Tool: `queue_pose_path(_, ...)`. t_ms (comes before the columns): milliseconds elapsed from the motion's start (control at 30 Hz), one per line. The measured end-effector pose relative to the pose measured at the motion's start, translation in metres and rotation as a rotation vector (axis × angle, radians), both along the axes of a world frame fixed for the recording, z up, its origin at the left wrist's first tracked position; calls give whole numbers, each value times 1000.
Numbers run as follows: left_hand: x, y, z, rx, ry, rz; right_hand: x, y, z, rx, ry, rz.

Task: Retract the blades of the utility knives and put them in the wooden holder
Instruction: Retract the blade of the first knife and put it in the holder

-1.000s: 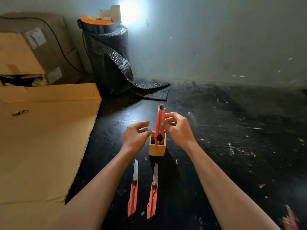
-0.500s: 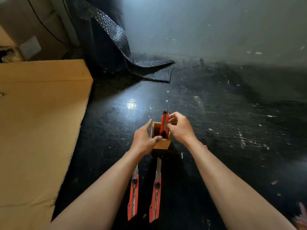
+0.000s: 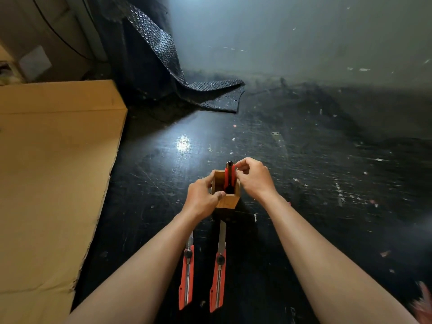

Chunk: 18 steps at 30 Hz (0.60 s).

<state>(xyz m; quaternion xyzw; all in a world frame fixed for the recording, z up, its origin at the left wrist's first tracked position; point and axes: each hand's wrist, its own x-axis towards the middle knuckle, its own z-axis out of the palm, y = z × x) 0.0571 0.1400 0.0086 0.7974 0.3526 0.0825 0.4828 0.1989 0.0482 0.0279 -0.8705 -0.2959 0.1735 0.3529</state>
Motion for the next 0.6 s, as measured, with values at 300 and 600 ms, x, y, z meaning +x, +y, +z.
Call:
queue_pose_path(300,-31,-26,13,94,-61,87,-27,-34,20,-5,-67,52)
queue_pose_path(600,-96,-78,-5,88,85,-51,-92,-89,-5,-191,99,172)
